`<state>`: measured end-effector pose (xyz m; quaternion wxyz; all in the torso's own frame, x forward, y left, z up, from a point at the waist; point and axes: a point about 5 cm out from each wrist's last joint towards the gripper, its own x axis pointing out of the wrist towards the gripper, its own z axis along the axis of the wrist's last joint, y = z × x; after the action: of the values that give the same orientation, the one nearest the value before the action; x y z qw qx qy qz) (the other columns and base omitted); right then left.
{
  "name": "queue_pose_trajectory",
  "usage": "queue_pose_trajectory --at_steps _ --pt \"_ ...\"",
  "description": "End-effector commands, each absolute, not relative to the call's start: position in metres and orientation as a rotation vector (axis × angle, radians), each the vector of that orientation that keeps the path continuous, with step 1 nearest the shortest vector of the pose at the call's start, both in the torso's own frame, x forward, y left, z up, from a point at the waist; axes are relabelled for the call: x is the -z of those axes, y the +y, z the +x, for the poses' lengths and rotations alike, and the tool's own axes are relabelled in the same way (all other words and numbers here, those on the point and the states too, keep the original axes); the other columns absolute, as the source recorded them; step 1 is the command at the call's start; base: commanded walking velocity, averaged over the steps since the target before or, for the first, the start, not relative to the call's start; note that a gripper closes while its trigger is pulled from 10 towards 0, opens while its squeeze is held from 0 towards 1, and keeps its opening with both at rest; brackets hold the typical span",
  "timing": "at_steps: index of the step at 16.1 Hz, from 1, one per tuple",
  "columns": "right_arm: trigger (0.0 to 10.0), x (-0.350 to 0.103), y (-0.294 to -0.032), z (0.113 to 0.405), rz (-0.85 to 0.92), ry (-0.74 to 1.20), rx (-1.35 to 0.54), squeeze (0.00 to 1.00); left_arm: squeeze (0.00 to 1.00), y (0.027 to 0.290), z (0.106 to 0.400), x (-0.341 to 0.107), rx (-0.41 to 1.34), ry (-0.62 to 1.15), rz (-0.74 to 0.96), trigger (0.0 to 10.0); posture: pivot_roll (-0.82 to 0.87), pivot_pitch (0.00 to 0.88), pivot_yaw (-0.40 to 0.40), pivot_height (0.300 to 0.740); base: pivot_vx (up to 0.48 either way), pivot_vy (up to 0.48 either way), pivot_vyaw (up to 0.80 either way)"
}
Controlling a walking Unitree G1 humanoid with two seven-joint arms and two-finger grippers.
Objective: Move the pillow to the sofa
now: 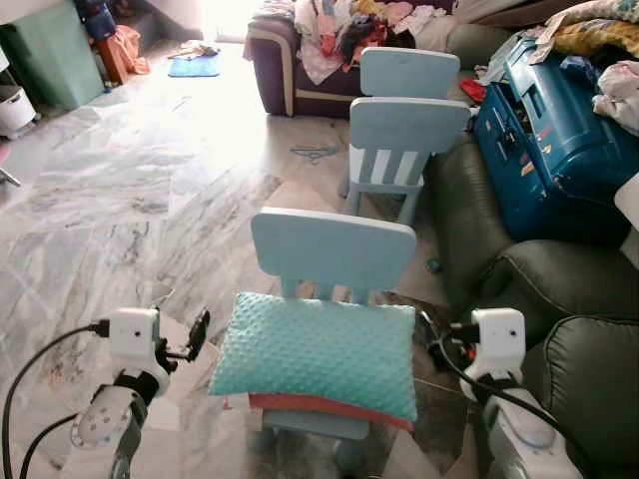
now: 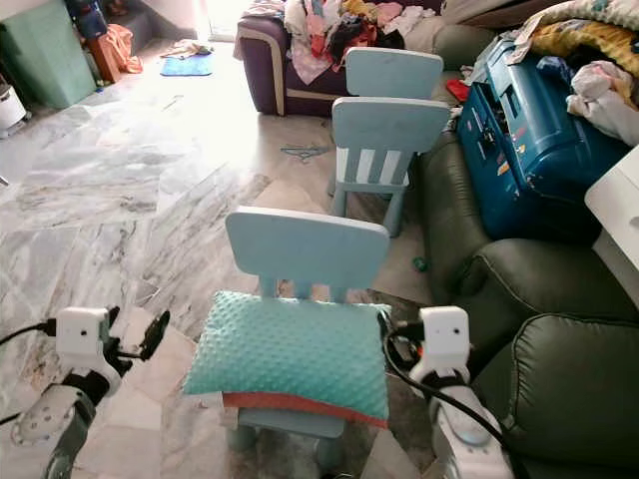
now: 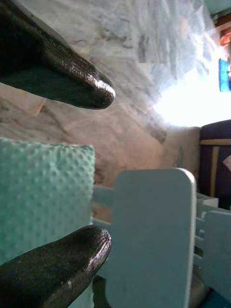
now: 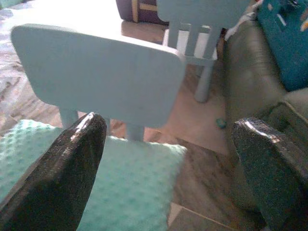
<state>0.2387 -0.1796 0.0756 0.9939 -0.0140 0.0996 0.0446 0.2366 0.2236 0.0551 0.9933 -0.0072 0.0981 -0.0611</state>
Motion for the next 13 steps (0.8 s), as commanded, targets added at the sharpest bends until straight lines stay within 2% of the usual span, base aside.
queue_pose_trajectory --at_steps 1,5,13 --pt "10.0 -0.081 -0.176 0.241 -0.024 0.185 -0.104 0.0 0.0 0.222 0.235 -0.056 0.143 0.2 -0.019 10.0 -0.04 0.123 -0.03 0.74 0.0 0.0 0.0" --pt "10.0 -0.093 -0.164 0.255 -0.009 0.141 -0.138 0.0 0.0 0.211 0.239 -0.061 0.204 0.19 -0.056 10.0 -0.02 0.119 -0.048 0.74 0.0 0.0 0.0" --pt "10.0 -0.094 -0.161 0.256 -0.006 0.137 -0.143 0.0 0.0 0.204 0.244 -0.062 0.226 0.181 -0.033 10.0 -0.03 0.107 -0.049 0.74 0.0 0.0 0.0"
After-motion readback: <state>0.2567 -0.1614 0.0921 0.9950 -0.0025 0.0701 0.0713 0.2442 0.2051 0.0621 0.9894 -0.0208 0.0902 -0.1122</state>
